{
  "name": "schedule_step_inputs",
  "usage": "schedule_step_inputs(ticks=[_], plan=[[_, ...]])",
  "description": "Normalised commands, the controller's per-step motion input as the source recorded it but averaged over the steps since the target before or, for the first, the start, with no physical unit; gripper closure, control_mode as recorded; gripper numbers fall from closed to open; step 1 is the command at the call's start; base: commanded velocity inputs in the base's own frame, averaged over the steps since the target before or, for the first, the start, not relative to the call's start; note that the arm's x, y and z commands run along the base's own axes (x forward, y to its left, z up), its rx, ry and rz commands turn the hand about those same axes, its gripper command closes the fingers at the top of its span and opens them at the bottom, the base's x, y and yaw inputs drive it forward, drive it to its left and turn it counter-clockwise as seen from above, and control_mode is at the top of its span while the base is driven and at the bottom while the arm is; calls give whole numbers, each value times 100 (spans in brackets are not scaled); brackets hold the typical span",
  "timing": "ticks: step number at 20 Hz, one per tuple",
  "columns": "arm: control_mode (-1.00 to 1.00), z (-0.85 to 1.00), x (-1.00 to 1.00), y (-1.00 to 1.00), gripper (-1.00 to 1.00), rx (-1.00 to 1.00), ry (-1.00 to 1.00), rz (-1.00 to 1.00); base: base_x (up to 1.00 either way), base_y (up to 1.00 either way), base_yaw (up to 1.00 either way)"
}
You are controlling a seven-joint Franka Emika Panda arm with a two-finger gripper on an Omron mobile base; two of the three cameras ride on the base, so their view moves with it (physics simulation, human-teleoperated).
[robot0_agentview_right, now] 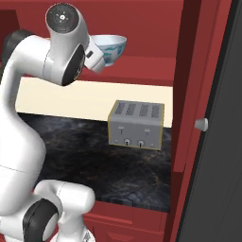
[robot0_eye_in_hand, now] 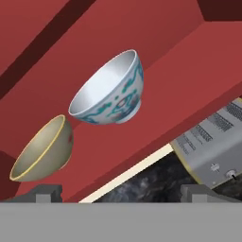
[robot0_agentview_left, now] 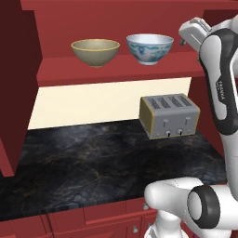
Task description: Move the bowls from the cabinet to the plates on the dining table.
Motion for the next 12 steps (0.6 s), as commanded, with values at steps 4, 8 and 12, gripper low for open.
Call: schedule_step_inputs(ticks=[4,8,12], plan=[[-100,-2,43,-11,-100,3,2,0,0,0,0],[-100,-5,45,-3,-100,0,6,0,0,0,0],[-100,-13,40,0,-100,0,7,0,0,0,0]])
